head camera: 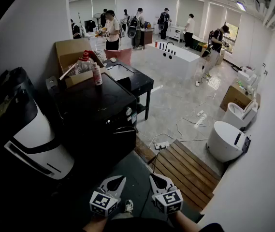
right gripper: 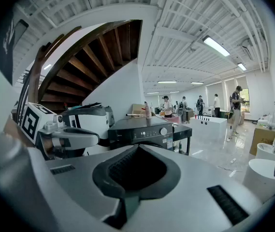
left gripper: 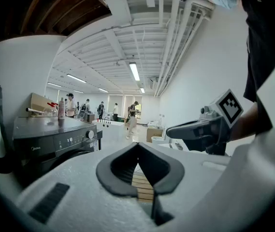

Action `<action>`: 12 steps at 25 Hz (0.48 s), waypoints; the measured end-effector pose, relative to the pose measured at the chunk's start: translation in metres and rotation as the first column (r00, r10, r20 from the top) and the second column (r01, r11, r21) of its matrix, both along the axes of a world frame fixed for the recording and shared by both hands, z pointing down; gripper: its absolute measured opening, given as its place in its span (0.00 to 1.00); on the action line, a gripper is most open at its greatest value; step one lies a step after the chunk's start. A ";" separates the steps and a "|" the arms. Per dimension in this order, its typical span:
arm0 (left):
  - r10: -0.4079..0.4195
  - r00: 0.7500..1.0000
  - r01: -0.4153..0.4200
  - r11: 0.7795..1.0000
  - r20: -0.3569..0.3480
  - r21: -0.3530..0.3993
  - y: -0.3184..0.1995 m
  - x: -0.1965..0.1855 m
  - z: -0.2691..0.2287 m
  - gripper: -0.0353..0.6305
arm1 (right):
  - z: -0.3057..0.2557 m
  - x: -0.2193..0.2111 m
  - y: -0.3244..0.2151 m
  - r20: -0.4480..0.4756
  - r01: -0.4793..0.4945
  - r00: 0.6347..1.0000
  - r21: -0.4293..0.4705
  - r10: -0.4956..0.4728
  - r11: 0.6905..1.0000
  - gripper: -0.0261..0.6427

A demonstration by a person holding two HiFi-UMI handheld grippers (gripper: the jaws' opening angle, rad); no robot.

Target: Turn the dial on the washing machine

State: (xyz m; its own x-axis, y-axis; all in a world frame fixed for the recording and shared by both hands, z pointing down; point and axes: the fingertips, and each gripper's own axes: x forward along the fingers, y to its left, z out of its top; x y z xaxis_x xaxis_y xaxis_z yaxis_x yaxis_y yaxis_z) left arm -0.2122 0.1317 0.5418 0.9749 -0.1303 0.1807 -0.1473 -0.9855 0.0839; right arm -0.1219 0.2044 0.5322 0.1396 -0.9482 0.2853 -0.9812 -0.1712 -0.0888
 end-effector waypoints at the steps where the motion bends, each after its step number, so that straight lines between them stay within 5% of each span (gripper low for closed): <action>1: 0.000 1.000 0.000 1.000 0.000 -0.003 -0.005 0.002 0.000 0.07 | -0.002 0.002 -0.005 0.008 0.002 1.000 0.012 -0.002 1.000 0.03; 5: 0.008 1.000 -0.008 1.000 -0.001 -0.007 -0.027 0.017 -0.002 0.07 | -0.005 0.016 -0.029 -0.003 -0.001 1.000 0.049 0.001 0.999 0.04; 7: 0.013 1.000 -0.013 1.000 0.003 -0.028 -0.039 0.025 -0.003 0.19 | -0.006 0.025 -0.042 0.000 -0.014 1.000 0.053 0.014 0.998 0.05; 12: 0.042 0.999 -0.042 0.997 0.005 -0.062 -0.071 0.046 -0.001 0.30 | -0.003 0.046 -0.074 0.018 -0.037 0.999 0.035 0.036 0.999 0.27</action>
State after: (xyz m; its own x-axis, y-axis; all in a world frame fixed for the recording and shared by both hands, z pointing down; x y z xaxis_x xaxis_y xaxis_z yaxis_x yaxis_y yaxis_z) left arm -0.1665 0.0610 0.5404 0.9780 -0.0776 0.1934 -0.1065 -0.9838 0.1440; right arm -0.0756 0.1307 0.5297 0.1698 -0.9520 0.2547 -0.9726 -0.2036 -0.1123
